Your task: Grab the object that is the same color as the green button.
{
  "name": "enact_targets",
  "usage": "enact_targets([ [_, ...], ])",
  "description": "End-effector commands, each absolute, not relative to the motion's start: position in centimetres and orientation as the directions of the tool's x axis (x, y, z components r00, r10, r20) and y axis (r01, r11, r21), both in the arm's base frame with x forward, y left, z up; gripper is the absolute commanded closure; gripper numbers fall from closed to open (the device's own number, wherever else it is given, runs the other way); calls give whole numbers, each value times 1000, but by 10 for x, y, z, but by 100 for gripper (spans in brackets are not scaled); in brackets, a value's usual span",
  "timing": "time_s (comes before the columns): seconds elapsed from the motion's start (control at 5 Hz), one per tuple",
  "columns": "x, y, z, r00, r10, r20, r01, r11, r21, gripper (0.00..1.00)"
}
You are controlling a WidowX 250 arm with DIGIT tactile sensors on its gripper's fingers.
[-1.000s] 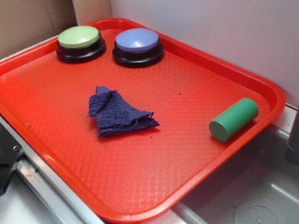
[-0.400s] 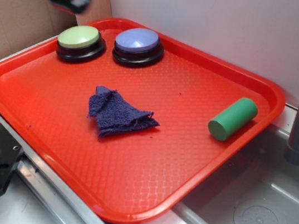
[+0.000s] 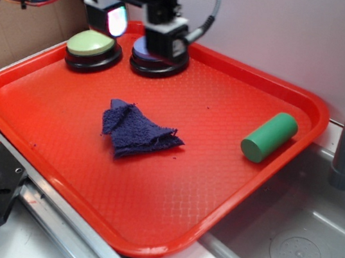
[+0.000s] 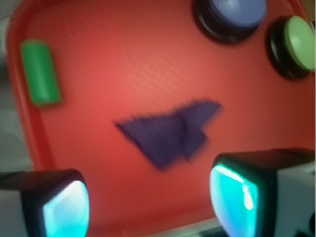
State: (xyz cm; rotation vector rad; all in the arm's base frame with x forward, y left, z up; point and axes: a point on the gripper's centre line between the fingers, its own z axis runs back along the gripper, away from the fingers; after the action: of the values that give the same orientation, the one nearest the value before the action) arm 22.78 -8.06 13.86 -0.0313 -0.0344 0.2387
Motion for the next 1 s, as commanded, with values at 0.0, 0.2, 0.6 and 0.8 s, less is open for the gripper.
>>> enact_targets([
  [0.0, 289, -124, 98, 976, 183, 118, -175, 981, -78, 0],
  [0.2, 306, -136, 77, 978, 172, 115, -158, 980, -125, 0],
  [0.6, 328, -152, 49, 987, 121, 105, -111, 989, -97, 0],
  [0.8, 327, -151, 40, 988, 129, 88, -122, 989, -79, 0],
])
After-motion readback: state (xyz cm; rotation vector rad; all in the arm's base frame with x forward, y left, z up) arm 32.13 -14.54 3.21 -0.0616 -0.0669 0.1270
